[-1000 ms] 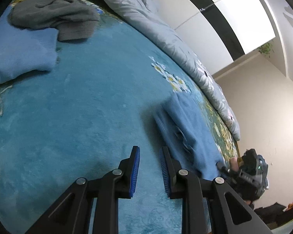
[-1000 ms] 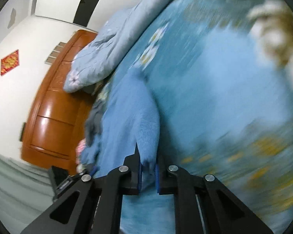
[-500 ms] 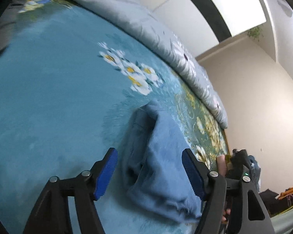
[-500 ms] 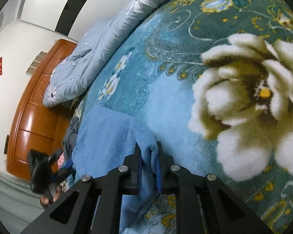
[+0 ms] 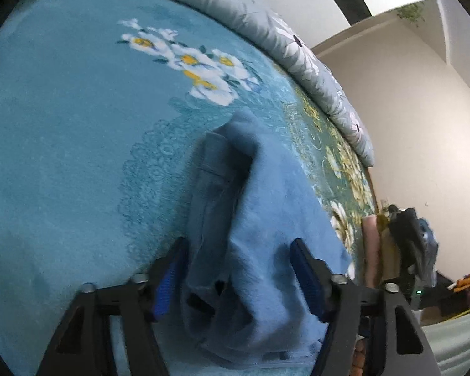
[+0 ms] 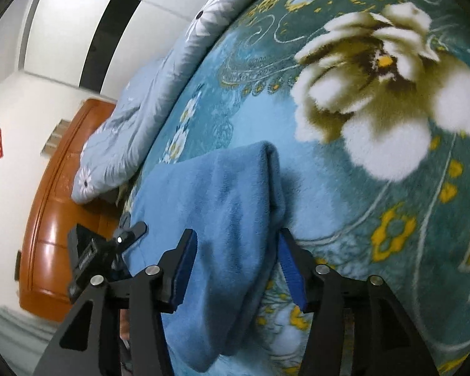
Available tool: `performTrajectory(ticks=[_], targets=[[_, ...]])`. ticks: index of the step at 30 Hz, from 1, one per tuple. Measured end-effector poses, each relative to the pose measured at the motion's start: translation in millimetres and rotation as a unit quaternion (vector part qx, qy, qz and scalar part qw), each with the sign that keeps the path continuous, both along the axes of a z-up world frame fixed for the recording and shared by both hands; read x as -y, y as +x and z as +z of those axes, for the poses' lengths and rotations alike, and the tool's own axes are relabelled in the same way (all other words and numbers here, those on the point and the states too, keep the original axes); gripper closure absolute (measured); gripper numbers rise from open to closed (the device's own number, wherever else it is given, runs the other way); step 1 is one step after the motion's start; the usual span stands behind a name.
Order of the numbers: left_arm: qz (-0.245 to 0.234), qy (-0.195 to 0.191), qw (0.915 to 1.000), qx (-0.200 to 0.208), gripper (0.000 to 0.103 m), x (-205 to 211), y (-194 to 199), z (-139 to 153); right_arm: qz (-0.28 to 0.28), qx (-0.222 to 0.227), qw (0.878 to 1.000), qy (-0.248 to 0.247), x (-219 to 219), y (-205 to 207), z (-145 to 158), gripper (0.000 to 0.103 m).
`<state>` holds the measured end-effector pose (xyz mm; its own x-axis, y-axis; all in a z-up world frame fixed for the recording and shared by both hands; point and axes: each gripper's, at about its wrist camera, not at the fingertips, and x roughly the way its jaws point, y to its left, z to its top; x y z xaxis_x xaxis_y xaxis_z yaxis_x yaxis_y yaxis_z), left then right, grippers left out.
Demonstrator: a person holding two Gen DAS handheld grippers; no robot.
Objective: Fold clothes
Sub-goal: 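Grasp the end of the folded sweatshirt with both grippers, then lift the folded sweatshirt with both grippers and carry it toward the clothes stack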
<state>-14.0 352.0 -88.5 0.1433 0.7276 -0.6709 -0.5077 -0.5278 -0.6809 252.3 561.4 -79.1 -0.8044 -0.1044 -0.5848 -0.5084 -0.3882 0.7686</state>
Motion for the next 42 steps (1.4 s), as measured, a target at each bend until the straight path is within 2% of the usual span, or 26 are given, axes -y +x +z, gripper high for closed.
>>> performTrajectory(ticks=[3,6,7,8,10,13,17,21,25,30,32,34,35,39,42], targets=[[0.001,0.002,1.0,-0.009,0.071,1,9,4,0.001,-0.014,1.0,-0.02,6,3,-3,0.048],[0.01,0.014,0.9998,-0.006,0.079,8,13,9,0.01,-0.023,0.999,-0.034,10,3,-4,0.048],[0.015,0.019,0.9997,-0.003,0.08,12,15,11,0.014,-0.026,0.999,-0.039,12,2,-3,0.051],[0.019,0.023,0.9995,-0.002,0.081,17,16,13,0.019,-0.029,0.998,-0.044,13,2,-3,0.068],[0.029,0.029,0.9991,-0.008,0.083,30,22,19,0.028,-0.035,0.998,-0.046,13,0,-1,0.085],[0.045,0.04,0.9978,-0.027,0.083,54,34,31,0.057,-0.049,0.997,-0.033,17,-5,11,0.089],[0.077,0.061,0.9931,-0.064,0.083,97,52,48,0.119,-0.059,0.991,0.003,36,-19,30,0.09],[0.106,0.069,0.988,-0.088,0.083,135,60,52,0.161,-0.064,0.985,0.002,52,-30,27,0.089],[0.118,0.029,0.9897,-0.076,0.083,149,54,30,0.181,-0.03,0.983,0.013,68,-40,10,0.089],[0.123,0.023,0.9909,-0.05,0.079,156,49,9,0.179,-0.015,0.983,0.025,72,-32,5,0.086],[0.125,0.024,0.9908,-0.045,0.078,158,47,7,0.174,-0.007,0.984,0.037,72,-28,6,0.079],[0.128,0.017,0.9907,-0.042,0.061,158,44,6,0.165,0.0,0.985,0.048,71,-24,7,0.07],[0.13,0.013,0.9906,-0.042,0.057,158,44,5,0.161,0.002,0.986,0.048,70,-23,6,0.064],[0.122,0.012,0.9922,-0.023,0.049,155,38,2,0.147,-0.002,0.989,0.023,68,-19,-4,0.06],[0.11,0.013,0.9938,-0.012,0.048,148,33,-1,0.139,-0.005,0.99,0.017,70,-21,-3,0.058]])
